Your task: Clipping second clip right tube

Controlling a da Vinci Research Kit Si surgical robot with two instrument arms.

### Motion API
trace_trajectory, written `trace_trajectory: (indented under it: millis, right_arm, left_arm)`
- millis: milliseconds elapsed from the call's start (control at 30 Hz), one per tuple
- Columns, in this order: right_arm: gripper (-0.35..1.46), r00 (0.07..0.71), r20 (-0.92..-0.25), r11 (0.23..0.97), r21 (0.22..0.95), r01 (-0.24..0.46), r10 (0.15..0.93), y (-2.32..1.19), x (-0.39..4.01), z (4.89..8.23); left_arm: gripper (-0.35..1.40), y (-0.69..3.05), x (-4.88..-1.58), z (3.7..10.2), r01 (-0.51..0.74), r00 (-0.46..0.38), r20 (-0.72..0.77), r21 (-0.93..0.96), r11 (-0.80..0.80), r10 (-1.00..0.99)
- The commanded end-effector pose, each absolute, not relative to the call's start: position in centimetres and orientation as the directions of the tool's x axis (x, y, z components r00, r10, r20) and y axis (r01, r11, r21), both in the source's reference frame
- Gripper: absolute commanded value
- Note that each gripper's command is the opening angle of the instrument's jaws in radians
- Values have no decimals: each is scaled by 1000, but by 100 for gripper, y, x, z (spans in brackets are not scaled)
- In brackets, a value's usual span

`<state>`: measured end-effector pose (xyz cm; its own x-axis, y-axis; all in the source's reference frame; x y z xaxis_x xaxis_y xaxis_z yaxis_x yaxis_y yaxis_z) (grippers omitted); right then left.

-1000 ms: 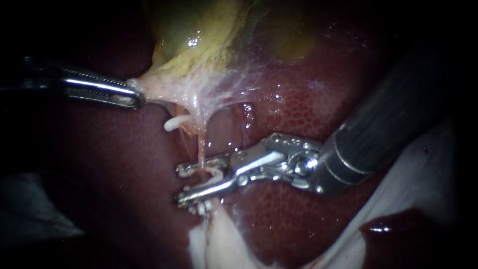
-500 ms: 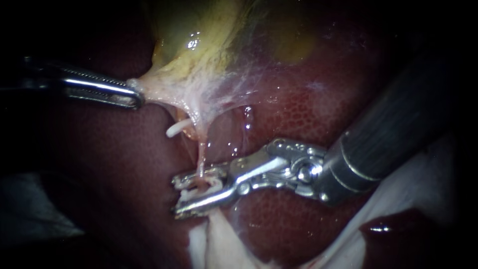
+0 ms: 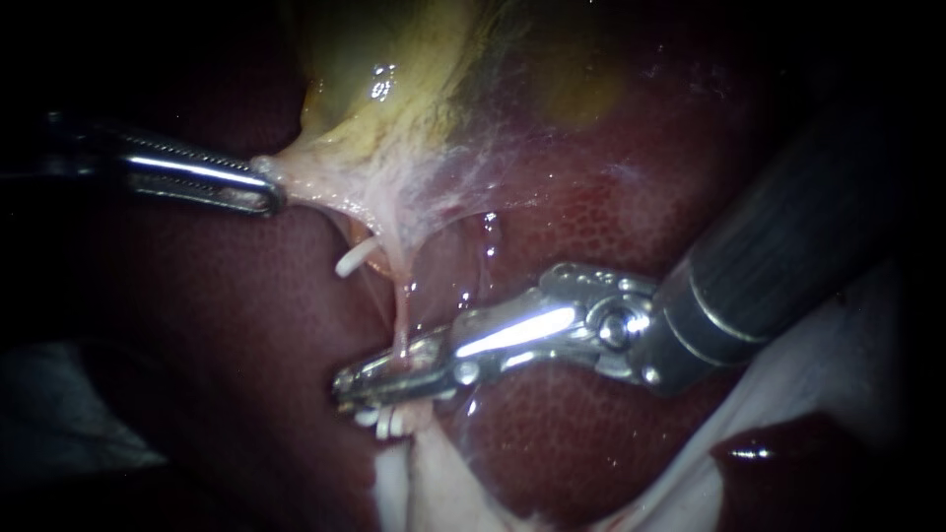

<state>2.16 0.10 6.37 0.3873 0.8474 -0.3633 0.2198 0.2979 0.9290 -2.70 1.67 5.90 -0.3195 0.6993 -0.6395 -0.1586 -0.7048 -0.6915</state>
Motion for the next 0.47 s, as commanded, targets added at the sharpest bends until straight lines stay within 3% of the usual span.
trace_trajectory:
  millis: [33, 467]
  right_arm:
    - [-35, 387, -360, 294, 930, 220, 849, 10, 218, 637]
    - [-35, 404, -360, 297, 931, 210, 841, 10, 217, 638]
  left_arm:
    - [-35, 167, -270, 590, -158, -319, -639, -692, -705, 699]
    - [-35, 167, -270, 590, -159, -319, -639, -692, -705, 699]
